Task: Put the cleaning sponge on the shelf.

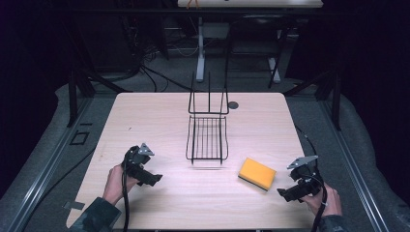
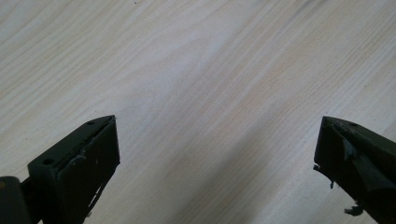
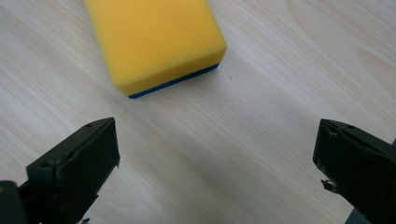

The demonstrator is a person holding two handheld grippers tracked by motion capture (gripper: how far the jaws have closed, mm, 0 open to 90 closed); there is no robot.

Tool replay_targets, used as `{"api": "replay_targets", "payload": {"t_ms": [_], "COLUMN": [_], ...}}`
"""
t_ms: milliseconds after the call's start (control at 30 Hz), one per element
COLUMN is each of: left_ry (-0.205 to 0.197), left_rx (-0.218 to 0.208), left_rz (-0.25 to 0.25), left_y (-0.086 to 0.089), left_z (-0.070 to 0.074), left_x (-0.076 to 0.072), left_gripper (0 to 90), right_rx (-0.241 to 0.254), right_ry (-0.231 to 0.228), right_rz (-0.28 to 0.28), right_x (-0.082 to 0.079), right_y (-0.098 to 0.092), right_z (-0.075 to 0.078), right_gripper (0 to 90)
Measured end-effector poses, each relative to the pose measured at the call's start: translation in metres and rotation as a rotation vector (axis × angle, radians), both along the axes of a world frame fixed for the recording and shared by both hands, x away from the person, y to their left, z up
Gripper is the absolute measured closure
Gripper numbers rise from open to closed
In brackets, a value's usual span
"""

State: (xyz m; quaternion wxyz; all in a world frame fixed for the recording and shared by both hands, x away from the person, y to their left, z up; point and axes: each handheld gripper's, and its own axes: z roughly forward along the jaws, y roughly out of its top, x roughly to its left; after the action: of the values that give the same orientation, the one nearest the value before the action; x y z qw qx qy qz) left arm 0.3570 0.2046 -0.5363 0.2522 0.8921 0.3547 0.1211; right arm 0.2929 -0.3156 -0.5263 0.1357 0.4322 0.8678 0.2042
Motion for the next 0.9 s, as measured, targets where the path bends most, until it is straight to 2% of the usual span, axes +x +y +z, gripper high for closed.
{"api": "replay_targets", "payload": {"t_ms": [67,467,600,800,833,900], "left_ry": [0.001,0.004,0.008,0.007,0.008,0.009], "left_rx": [-0.002,-0.001,-0.001,0.002,0.0,-0.018], "left_rz": [-0.001,-0.013,-0.016,-0.019,-0.02,-0.021], "left_y": [0.0,0.002,0.001,0.0,0.0,0.0], "left_z": [0.0,0.0,-0.001,-0.001,-0.001,-0.001], "left_x": [0.0,0.0,0.001,0.001,0.001,0.001], "left_gripper": [0.2,0.2,0.1,0.0,0.0,0.0], "right_rx": [0.022,0.007,0.031,0.035,0.028,0.035], "right_ry": [0.006,-0.002,-0.023,-0.039,-0.048,-0.049], "right_rz": [0.001,0.047,0.079,0.122,0.152,0.169], "right_x": [0.0,0.005,0.006,0.008,0.011,0.014], "right_y": [0.0,0.008,0.013,0.021,0.026,0.03], "right_z": [0.0,0.002,0.005,0.008,0.007,0.006], "right_gripper": [0.0,0.0,0.0,0.0,0.0,0.0]}}
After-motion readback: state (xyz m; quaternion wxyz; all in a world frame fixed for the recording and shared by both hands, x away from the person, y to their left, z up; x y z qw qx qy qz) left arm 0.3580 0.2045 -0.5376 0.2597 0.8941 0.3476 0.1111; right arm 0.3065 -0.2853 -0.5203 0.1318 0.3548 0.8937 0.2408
